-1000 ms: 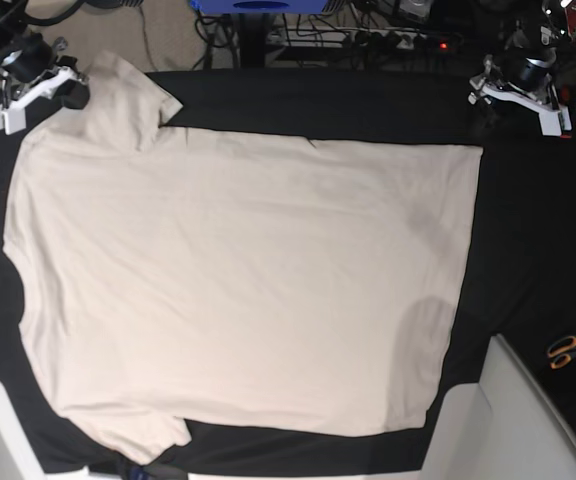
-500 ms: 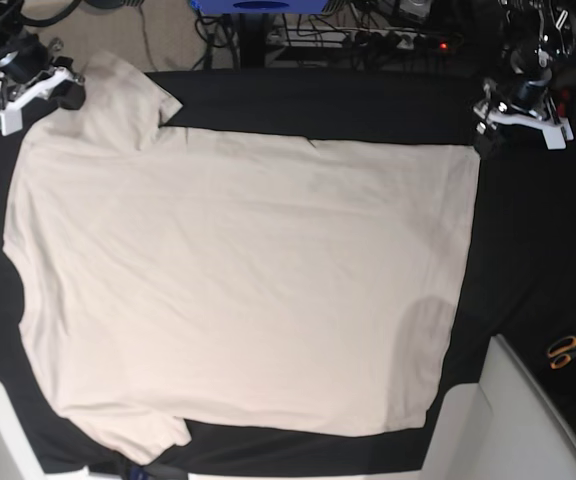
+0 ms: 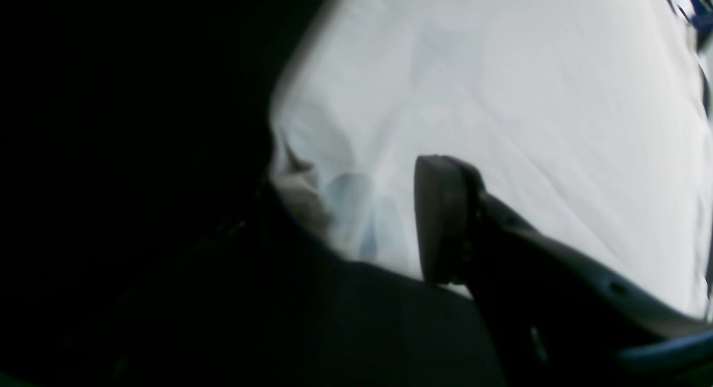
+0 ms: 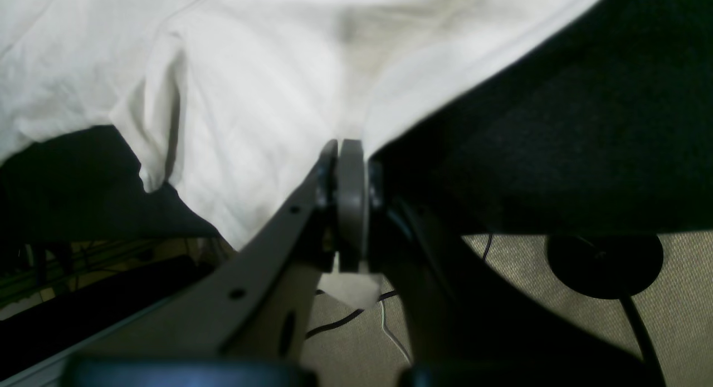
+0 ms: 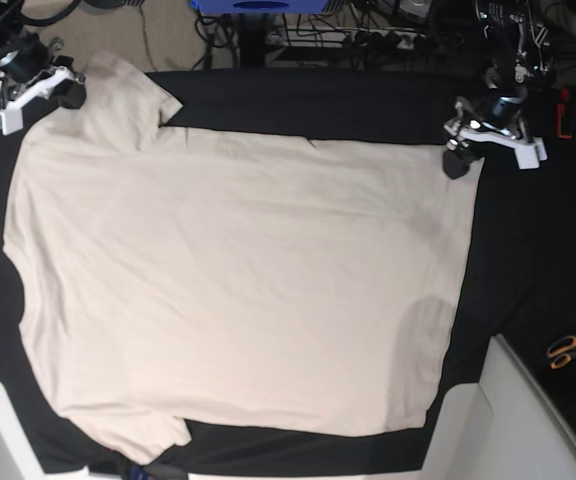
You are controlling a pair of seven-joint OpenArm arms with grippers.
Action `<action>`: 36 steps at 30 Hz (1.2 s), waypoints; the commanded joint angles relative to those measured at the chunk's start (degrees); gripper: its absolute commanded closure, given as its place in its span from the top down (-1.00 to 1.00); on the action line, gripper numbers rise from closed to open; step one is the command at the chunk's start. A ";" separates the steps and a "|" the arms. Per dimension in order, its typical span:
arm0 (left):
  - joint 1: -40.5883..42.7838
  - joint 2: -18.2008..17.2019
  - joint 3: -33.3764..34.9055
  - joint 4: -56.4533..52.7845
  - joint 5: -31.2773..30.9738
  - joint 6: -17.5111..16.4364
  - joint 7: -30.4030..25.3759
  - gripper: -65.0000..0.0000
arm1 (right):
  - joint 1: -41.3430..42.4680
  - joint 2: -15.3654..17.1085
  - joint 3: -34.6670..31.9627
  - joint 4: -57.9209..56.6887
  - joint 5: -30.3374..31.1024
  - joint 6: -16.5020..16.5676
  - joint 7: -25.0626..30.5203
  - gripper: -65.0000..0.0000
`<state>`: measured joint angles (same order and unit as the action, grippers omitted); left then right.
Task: Fold the T-shirt properly
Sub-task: 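Lower the left gripper onto the shirt's hem corner and grasp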
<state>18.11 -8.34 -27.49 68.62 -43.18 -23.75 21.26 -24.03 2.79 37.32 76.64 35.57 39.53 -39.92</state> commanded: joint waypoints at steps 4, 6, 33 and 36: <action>0.31 -0.15 0.01 0.35 0.15 0.41 0.85 -0.03 | -0.36 0.69 0.17 0.68 0.60 0.47 0.67 -0.99; 0.31 -0.15 -0.16 0.35 0.15 0.41 0.77 -0.04 | -0.36 0.69 0.17 0.68 0.60 0.47 0.67 -0.99; 1.28 -0.67 0.54 4.04 0.50 2.78 0.85 -1.00 | -0.10 2.18 -1.14 5.16 0.60 0.47 -2.41 -0.99; 1.36 -0.67 0.54 5.36 0.50 5.86 0.94 -1.00 | -0.01 3.06 -2.82 8.50 0.60 0.47 -3.38 -0.99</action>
<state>19.40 -8.21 -26.76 72.93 -42.04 -17.93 23.22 -23.88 5.28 34.35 84.23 34.94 39.51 -44.12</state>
